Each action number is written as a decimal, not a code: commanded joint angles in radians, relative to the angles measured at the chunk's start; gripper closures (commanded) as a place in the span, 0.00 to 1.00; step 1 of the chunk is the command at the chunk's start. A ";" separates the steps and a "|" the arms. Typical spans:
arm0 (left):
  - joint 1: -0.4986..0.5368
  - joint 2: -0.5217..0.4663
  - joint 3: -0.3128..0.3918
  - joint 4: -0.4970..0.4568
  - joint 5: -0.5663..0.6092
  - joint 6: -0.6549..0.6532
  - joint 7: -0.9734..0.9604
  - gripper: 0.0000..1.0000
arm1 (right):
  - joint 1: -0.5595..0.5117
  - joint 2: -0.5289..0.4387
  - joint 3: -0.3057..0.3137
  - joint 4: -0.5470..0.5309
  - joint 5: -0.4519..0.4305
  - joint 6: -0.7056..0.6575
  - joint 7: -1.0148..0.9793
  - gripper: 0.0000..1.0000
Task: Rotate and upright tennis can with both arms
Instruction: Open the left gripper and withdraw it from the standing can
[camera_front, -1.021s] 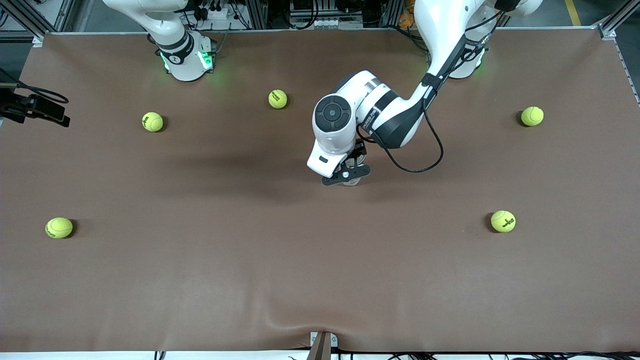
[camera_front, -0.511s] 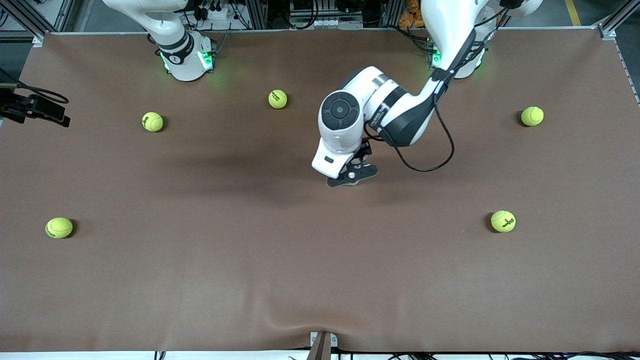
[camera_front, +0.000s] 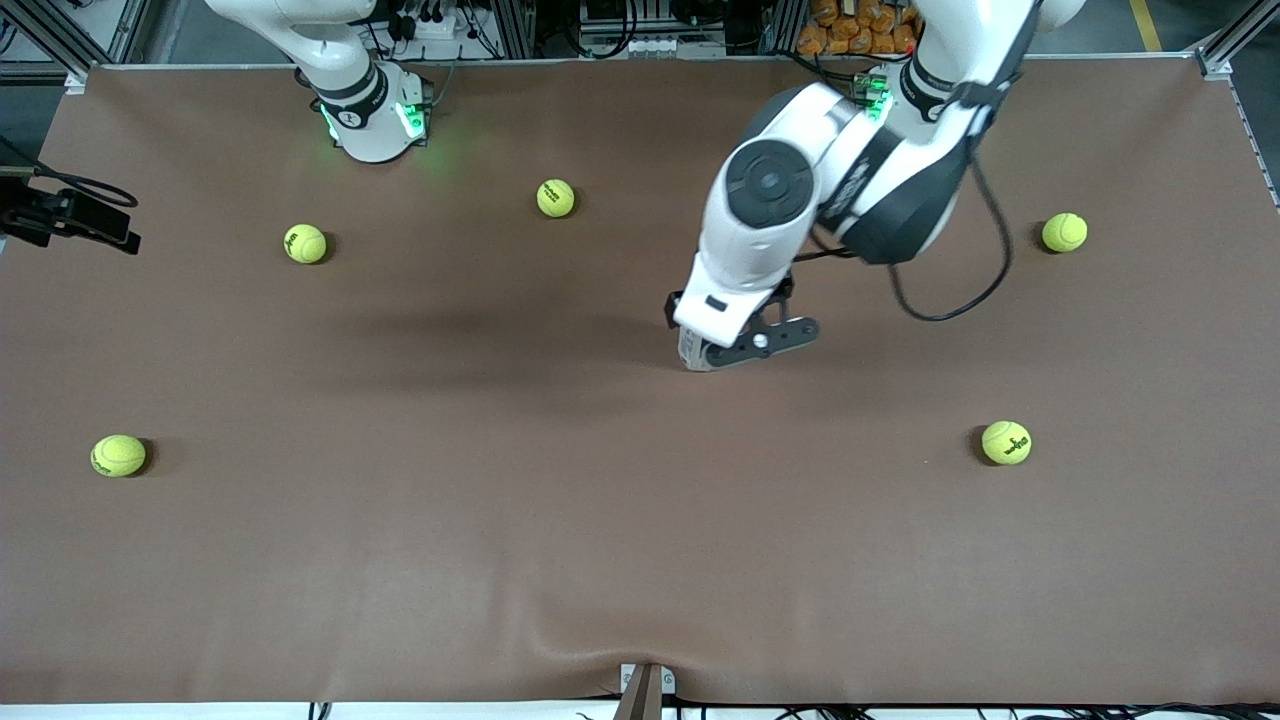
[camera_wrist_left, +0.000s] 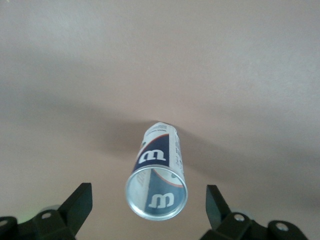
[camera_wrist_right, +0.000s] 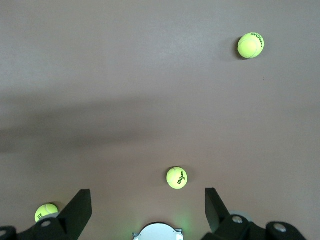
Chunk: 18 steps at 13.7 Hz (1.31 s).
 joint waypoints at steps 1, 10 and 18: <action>0.073 -0.090 -0.006 -0.021 -0.028 -0.022 0.100 0.00 | -0.002 0.001 0.002 0.005 -0.003 -0.003 -0.013 0.00; 0.338 -0.205 -0.008 -0.033 -0.030 -0.152 0.369 0.00 | -0.003 0.001 0.002 0.005 -0.003 -0.003 -0.013 0.00; 0.548 -0.350 0.043 -0.148 -0.033 -0.180 0.594 0.00 | -0.005 0.001 0.002 0.005 -0.003 0.000 -0.011 0.00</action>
